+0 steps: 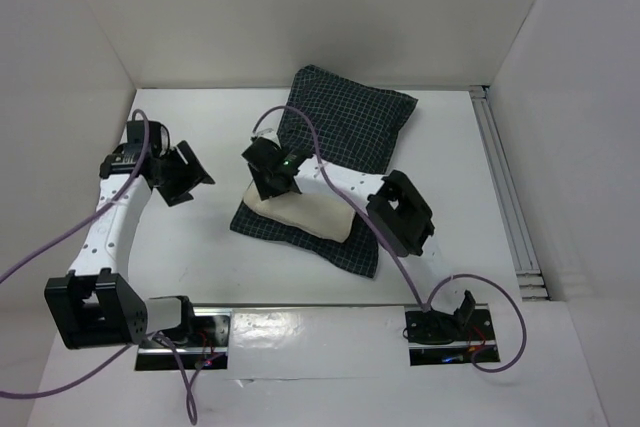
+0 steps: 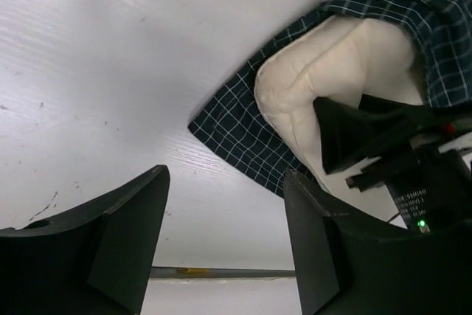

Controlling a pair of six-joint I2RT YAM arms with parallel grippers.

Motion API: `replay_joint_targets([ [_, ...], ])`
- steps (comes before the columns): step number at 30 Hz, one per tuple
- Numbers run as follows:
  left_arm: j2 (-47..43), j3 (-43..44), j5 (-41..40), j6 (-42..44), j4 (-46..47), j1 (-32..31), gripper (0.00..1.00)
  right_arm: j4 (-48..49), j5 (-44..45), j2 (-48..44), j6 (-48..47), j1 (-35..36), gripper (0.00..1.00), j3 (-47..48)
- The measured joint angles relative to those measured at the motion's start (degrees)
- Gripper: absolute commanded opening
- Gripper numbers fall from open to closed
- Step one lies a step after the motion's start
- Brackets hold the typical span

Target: Put the pillow into the pillowcase

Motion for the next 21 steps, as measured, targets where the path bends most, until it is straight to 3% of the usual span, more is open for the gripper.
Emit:
replay_joint_targets([
  [1,-0.5,-0.4,0.8,0.5,0.6,0.2,0.76,0.5,0.9,0.4,0.3,-0.2,0.36,-0.1],
  [2,-1.1,-1.1,1.9,0.7,1.4,0.2,0.76,1.0,1.6,0.2,1.0,-0.4,0.06,-0.4],
  [3,-1.5,-1.9,3.0,1.0,2.2,0.2,0.76,1.8,1.7,-0.7,1.0,-0.6,0.0,-1.3],
  [9,-1.5,-6.4,9.6,2.6,5.7,-1.9,0.76,7.4,-0.2,-12.5,2.0,-2.4,0.0,-17.1],
  [16,1.6,-11.5,16.3,3.5,12.5,-14.6,0.74,3.6,0.1,-32.4,-0.1,-3.0,0.01,-36.7],
  [17,2.2,-12.3,17.0,3.4,13.3,-16.1,0.74,2.7,0.3,-34.0,-0.2,-3.0,0.54,-38.4],
  [18,3.1,-13.1,17.6,3.3,13.8,-17.4,0.74,1.7,0.3,-35.0,0.0,-3.0,0.75,-39.5],
  [21,5.0,-13.9,17.6,2.5,15.1,-19.7,0.74,-0.6,-0.2,-35.6,0.7,-2.6,1.0,-40.5],
])
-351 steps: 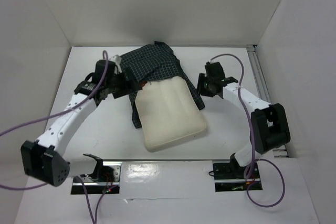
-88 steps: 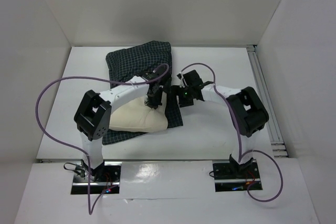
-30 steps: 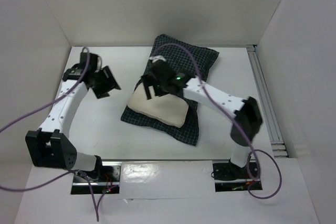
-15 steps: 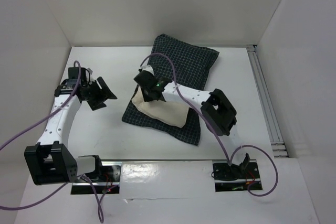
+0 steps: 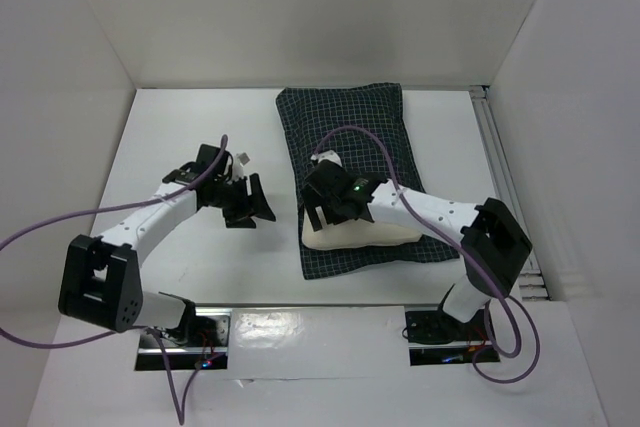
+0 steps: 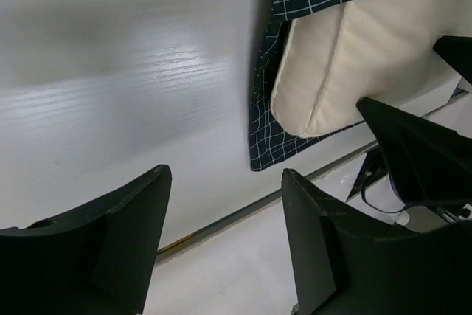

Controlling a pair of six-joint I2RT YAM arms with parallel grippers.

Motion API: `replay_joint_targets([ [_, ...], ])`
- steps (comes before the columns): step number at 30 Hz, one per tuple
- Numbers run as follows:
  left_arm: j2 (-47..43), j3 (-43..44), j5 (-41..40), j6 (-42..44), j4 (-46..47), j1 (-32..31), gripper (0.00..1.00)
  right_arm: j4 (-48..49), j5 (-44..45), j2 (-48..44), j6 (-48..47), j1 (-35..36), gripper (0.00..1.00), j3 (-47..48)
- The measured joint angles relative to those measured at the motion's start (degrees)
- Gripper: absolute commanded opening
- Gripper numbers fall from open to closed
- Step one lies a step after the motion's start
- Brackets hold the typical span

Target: Put the pillow into the pillowcase

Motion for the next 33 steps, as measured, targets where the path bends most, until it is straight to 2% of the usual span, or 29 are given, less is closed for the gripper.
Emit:
replay_joint_targets([
  [8,2.1,-1.9,-2.5,-0.8,3.7,-4.7,0.74,0.5,0.3,3.8,1.9,1.7,0.98,3.6],
  [9,2.1,-2.6,-2.7,-0.8,3.8,-4.9,0.74,0.9,0.4,5.6,2.2,1.8,0.91,4.2],
  [10,2.1,-3.3,-2.9,-0.8,4.0,-5.1,0.74,1.3,0.7,7.0,2.3,1.8,0.79,4.3],
  [11,2.1,-3.9,-2.9,-0.7,4.3,-5.4,0.74,1.5,1.0,8.2,2.2,1.8,0.4,4.3],
  [12,2.1,-4.5,-2.8,-0.6,4.5,-5.6,0.74,1.8,1.3,9.0,1.7,1.7,0.21,4.3],
  [13,2.1,-5.0,-2.8,-0.3,4.8,-6.0,0.75,2.1,1.6,9.3,1.3,1.6,0.04,4.3],
  [14,2.1,-5.4,-2.7,-0.2,5.1,-6.7,0.77,2.3,1.8,9.2,0.8,1.1,0.0,4.3],
  [20,2.2,-5.8,-0.9,-0.5,8.1,-12.3,0.8,0.9,-3.3,3.0,-2.6,-1.6,0.0,4.0],
  [26,4.9,-5.9,0.9,-3.5,15.5,-16.8,0.82,-2.5,-9.7,-6.6,-4.9,-5.1,0.0,4.0],
  [31,9.2,-5.9,1.2,-5.2,22.3,-17.6,0.82,-4.3,-12.3,-7.4,-5.7,-5.5,0.0,4.0],
  [32,10.2,-5.9,1.1,-5.5,23.3,-17.7,0.75,-4.6,-12.6,-7.3,-5.9,-5.5,0.0,4.0],
  [33,11.3,-5.9,1.1,-6.1,24.2,-17.8,0.62,-4.8,-12.8,-7.4,-5.9,-5.5,0.0,4.0],
])
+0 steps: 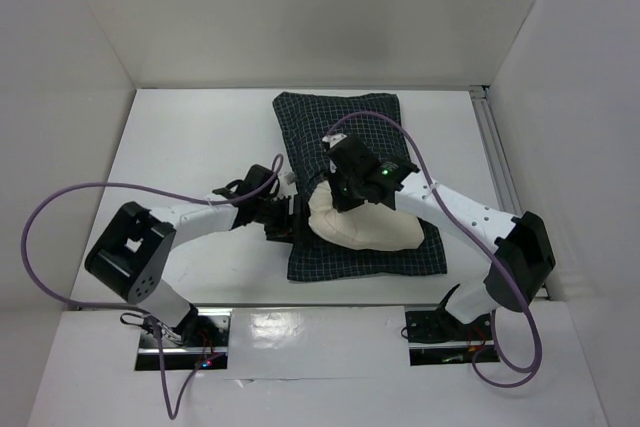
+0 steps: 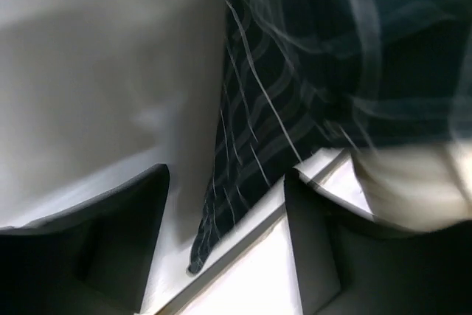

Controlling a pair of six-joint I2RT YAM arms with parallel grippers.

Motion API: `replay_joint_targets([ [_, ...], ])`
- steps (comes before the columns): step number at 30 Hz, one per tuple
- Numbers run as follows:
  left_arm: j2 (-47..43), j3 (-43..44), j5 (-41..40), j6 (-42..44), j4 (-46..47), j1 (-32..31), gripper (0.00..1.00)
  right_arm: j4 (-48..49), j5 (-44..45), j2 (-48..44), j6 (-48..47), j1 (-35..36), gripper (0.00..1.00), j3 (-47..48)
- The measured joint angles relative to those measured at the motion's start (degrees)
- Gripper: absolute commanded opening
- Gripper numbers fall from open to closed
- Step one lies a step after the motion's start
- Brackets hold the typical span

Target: Put the pillow into the pillowcase

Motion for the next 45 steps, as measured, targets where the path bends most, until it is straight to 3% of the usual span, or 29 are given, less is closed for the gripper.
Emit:
replay_joint_targets([
  [1,1.1,0.0,0.0,-0.7,0.7,-0.2,0.28,0.0,-0.2,0.0,-0.1,0.0,0.0,0.0],
  [2,1.9,0.0,0.1,-1.7,1.4,-0.3,0.0,0.0,-0.2,0.0,-0.2,0.0,0.0,0.0],
  [7,1.7,-0.6,0.8,-4.2,4.1,-0.9,0.0,0.0,0.3,0.4,-0.3,-0.3,0.0,0.1],
  [10,-5.0,-3.1,2.2,-6.7,6.1,-0.9,0.0,-0.7,2.4,3.1,-1.7,-0.6,0.0,2.4],
  [15,-19.2,-2.6,3.2,-10.8,9.0,-0.3,0.0,-3.4,10.0,12.1,-7.0,-2.4,0.0,16.7],
  [19,-23.1,0.0,4.2,-12.9,10.8,1.0,0.0,-2.3,14.8,14.2,-10.4,-2.9,0.0,25.4],
  [25,-27.5,-2.4,6.5,-15.1,11.7,0.5,0.0,5.5,16.4,17.7,-10.4,-2.7,0.0,21.4],
  [28,-28.9,-4.7,5.0,-14.7,7.2,-0.6,0.0,8.0,13.5,19.2,-9.0,-2.5,0.0,18.1],
  [30,-29.3,-4.6,2.8,-12.7,2.4,-2.0,0.19,9.4,11.2,18.4,-8.7,-2.0,0.0,15.8],
  [31,-29.4,-4.2,1.6,-11.7,-0.2,-2.3,0.65,10.1,10.0,17.9,-8.5,-1.6,0.0,14.6],
  [32,-29.5,-3.2,1.2,-10.5,-3.6,-2.7,0.84,10.6,8.7,17.4,-8.5,-1.2,0.0,13.4],
  [33,-29.5,-1.9,0.9,-10.1,-6.7,-3.1,0.94,10.8,7.8,17.2,-8.5,-0.7,0.07,12.3],
  [37,-30.1,5.3,-3.3,-7.1,-17.4,-4.8,0.99,11.0,4.5,16.8,-7.0,-0.1,0.89,8.1],
  [38,-30.2,7.0,-4.9,-5.9,-19.5,-4.9,0.99,11.1,4.0,16.0,-6.3,-0.1,0.92,6.4],
  [39,-30.2,8.7,-6.9,-4.7,-21.3,-4.8,0.87,10.9,3.6,14.5,-5.6,-0.2,0.92,4.4],
  [40,-30.1,10.3,-8.6,-4.2,-23.1,-4.8,0.82,10.8,3.3,12.7,-4.9,-0.5,0.92,2.6],
  [43,-27.0,16.6,-14.1,-0.7,-28.2,-4.8,0.84,11.0,1.8,4.7,-0.6,-4.6,0.92,-3.3],
  [45,-21.5,23.5,-18.0,1.5,-30.4,-5.5,0.87,11.6,0.4,-2.2,3.1,-11.7,0.92,-7.7],
])
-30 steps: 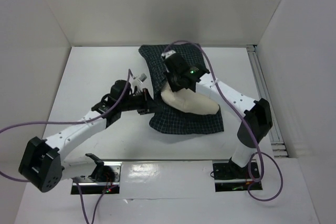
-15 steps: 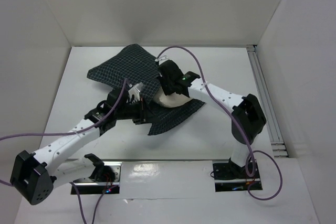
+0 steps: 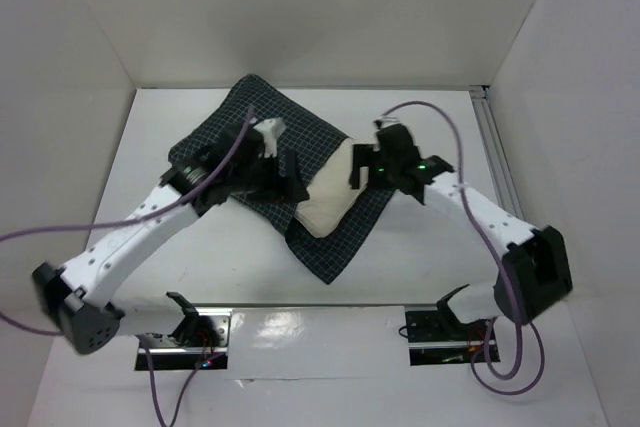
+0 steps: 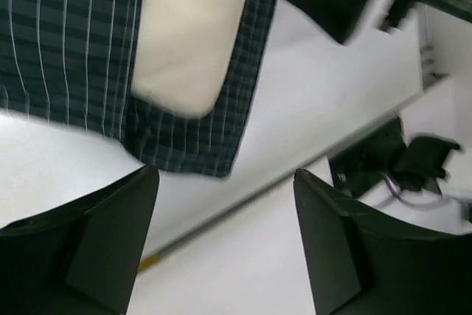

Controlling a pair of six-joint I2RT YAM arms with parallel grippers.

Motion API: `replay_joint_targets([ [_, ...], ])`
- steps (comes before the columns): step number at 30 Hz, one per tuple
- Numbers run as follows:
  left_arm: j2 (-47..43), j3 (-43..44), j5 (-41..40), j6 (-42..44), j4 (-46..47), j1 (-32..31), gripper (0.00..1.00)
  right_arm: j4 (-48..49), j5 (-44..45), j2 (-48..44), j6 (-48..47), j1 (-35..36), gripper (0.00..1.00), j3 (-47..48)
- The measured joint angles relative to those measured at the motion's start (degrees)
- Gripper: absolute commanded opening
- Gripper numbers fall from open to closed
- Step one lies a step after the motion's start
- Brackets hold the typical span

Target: Put the pillow into the pillowcase

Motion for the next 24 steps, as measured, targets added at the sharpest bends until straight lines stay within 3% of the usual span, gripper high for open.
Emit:
replay_joint_targets([
  [5,23.7,21.8,-12.8,5.3,-2.9,-5.7,0.97,1.7,-3.3,-11.4,8.8,-18.6,0.94,-10.4],
  [9,41.1,34.4,-21.6,9.4,-5.0,-9.5,1.0,0.7,-5.2,-14.1,12.4,-23.4,0.95,-14.9],
  [14,54.0,41.1,-29.2,14.1,-7.6,-12.5,1.0,0.8,-8.1,-14.8,13.6,-27.7,0.95,-15.8],
  [20,58.4,41.7,-34.3,18.5,-8.2,-14.4,1.0,0.9,-10.9,-15.0,13.6,-30.9,0.95,-17.6],
  [22,59.9,42.5,-35.6,19.5,-8.2,-14.5,0.8,0.9,-11.3,-15.0,13.6,-31.1,0.95,-17.9],
  [23,60.9,43.3,-36.4,19.6,-8.3,-14.6,0.19,1.0,-11.5,-15.0,13.6,-31.1,0.95,-18.1],
  [24,62.1,44.4,-37.5,19.6,-8.9,-14.5,0.0,1.1,-11.8,-15.0,13.6,-31.1,0.95,-18.2],
])
